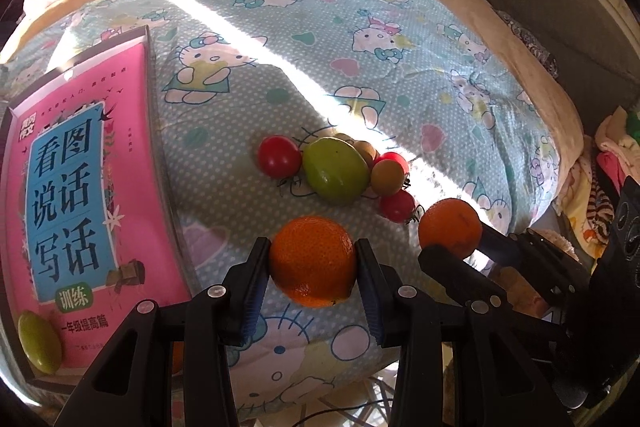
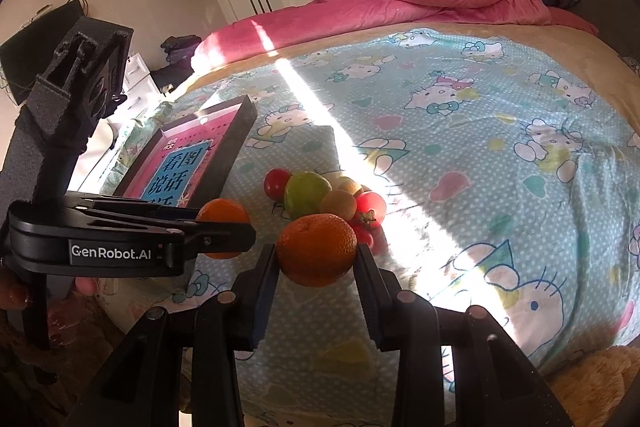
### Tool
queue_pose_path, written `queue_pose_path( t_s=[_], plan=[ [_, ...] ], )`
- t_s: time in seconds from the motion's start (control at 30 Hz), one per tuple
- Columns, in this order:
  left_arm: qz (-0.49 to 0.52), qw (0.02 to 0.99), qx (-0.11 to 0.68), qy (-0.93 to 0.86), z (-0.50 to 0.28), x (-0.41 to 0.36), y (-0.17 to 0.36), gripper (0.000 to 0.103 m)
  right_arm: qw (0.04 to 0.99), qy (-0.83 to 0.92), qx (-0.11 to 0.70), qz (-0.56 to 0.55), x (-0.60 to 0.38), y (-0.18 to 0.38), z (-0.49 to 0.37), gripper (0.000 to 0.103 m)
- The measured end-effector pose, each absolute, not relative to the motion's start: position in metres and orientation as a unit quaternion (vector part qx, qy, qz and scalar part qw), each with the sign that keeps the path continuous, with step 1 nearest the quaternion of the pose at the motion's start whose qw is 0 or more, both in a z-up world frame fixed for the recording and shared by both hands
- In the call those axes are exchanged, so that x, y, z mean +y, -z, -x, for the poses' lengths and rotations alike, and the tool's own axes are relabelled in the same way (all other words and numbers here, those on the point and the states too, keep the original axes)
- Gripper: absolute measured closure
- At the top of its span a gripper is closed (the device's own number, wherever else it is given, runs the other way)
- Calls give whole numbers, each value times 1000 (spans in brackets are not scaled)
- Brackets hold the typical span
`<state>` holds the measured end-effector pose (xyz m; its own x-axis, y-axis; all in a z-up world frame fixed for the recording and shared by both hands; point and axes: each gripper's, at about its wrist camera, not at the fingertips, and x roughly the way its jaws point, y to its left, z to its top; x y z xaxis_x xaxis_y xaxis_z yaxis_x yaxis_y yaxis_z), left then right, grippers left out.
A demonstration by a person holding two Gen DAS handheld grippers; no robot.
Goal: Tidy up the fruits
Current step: 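Carry both oranges over the pink book tray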
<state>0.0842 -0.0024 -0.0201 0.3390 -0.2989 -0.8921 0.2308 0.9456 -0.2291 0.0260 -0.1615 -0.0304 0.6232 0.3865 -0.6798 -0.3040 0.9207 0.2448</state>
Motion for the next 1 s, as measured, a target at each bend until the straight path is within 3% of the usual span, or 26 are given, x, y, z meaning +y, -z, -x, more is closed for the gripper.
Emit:
queue_pose_path(
  t_s=[1.0],
  plan=[
    [115, 848, 513, 63, -55, 122, -13, 59, 899, -245, 363, -16, -111, 10, -14, 64]
  ],
)
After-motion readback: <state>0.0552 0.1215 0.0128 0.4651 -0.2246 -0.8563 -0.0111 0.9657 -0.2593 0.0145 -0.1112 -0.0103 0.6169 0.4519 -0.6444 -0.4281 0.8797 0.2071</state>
